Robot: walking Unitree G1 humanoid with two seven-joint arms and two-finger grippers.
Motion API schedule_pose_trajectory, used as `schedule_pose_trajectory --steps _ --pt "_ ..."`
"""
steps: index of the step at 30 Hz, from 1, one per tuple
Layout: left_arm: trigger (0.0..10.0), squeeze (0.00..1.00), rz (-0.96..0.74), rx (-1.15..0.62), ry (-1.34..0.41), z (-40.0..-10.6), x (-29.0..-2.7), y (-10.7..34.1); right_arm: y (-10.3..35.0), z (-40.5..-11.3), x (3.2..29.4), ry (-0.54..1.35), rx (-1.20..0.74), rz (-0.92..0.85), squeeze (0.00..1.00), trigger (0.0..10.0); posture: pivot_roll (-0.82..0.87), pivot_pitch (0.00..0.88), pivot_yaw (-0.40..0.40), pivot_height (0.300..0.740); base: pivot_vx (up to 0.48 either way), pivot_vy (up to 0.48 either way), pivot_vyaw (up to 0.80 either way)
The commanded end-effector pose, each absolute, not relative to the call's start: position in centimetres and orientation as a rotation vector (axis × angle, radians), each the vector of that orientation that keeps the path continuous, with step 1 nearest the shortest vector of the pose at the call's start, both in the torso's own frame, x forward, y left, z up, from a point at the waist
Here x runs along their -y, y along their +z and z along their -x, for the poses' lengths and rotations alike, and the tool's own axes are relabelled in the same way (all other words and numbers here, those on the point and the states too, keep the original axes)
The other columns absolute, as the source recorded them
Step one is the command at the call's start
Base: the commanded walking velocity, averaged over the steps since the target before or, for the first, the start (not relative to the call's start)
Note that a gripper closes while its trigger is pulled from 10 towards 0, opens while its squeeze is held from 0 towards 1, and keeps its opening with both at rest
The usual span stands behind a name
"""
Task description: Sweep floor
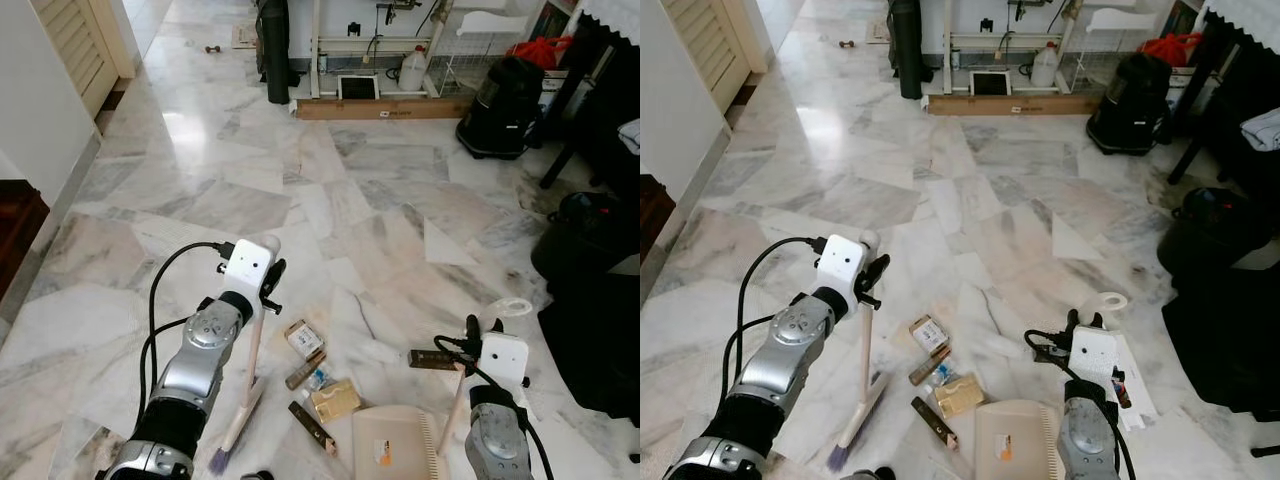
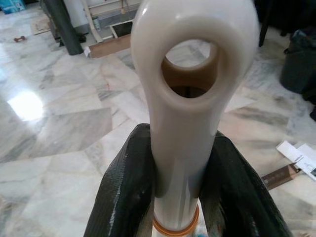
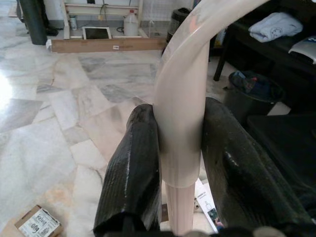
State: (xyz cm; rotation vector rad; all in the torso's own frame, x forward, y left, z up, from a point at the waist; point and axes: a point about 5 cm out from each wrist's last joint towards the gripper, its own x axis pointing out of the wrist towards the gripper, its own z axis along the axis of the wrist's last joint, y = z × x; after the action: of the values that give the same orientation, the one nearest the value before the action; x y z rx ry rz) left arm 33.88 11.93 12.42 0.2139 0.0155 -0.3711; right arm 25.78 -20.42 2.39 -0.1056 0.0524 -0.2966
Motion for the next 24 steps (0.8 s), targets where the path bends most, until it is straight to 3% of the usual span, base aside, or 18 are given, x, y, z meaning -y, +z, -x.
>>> schedule_pose_trajectory --steps 1,11,24 --pt "10.0 0.0 -0.207 -0.006 -0.387 -34.04 -11.65 12.75 1.9 -25.45 20.39 -0.293 -0.075 0.099 0.0 10.0 0.08 0.155 -0.019 0.74 0.0 0.0 0.0" --pt "10.0 0.0 -0.204 -0.02 -0.451 -34.01 -10.93 12.71 1.74 -25.31 20.51 -0.291 -0.084 0.096 0.0 10.0 0.09 0.158 -0.023 0.74 0.0 0.0 0.0" --pt "10.0 0.0 -0.059 -0.026 -0.501 -33.67 -10.92 13.13 1.68 -25.35 20.44 -0.284 -0.09 0.094 0.0 10.0 0.09 0.16 -0.025 0.74 0.0 0.0 0.0"
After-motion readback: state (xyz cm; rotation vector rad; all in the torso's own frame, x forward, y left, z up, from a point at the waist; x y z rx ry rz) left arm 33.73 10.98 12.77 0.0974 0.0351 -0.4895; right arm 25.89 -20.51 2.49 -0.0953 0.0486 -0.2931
